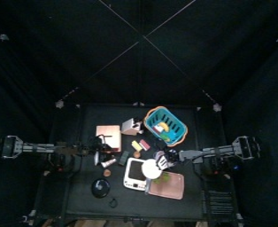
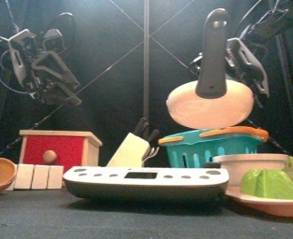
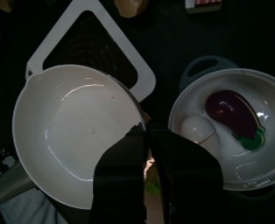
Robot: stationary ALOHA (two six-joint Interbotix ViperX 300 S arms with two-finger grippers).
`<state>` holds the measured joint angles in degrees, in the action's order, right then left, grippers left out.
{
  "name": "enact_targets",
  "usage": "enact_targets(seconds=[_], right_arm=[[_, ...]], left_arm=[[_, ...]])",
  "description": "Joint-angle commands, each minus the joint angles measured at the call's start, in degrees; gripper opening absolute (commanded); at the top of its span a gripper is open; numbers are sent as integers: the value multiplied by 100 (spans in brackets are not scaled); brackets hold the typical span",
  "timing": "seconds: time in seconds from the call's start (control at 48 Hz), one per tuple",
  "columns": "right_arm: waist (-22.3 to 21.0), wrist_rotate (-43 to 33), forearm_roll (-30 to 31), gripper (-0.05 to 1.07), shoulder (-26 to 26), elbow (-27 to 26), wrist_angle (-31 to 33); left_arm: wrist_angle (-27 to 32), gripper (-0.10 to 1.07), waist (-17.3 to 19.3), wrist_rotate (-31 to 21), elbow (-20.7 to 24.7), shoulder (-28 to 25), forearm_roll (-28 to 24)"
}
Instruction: Place pan to left of stove
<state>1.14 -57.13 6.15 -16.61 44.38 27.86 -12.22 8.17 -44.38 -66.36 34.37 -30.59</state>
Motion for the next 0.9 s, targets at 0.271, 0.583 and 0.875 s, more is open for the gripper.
enact_targets(seconds=[0.271, 0.583, 0.875], right_arm=[[97, 44, 0, 33, 264, -404, -932], [475, 62, 281, 33, 1740, -1837, -1055], [756, 53, 677, 34, 2821, -2979, -967]], left_arm=[[-18, 87, 220, 0, 62, 0, 26], [-18, 87, 615, -26, 35, 308, 114], [141, 87, 958, 0, -158, 932, 229]])
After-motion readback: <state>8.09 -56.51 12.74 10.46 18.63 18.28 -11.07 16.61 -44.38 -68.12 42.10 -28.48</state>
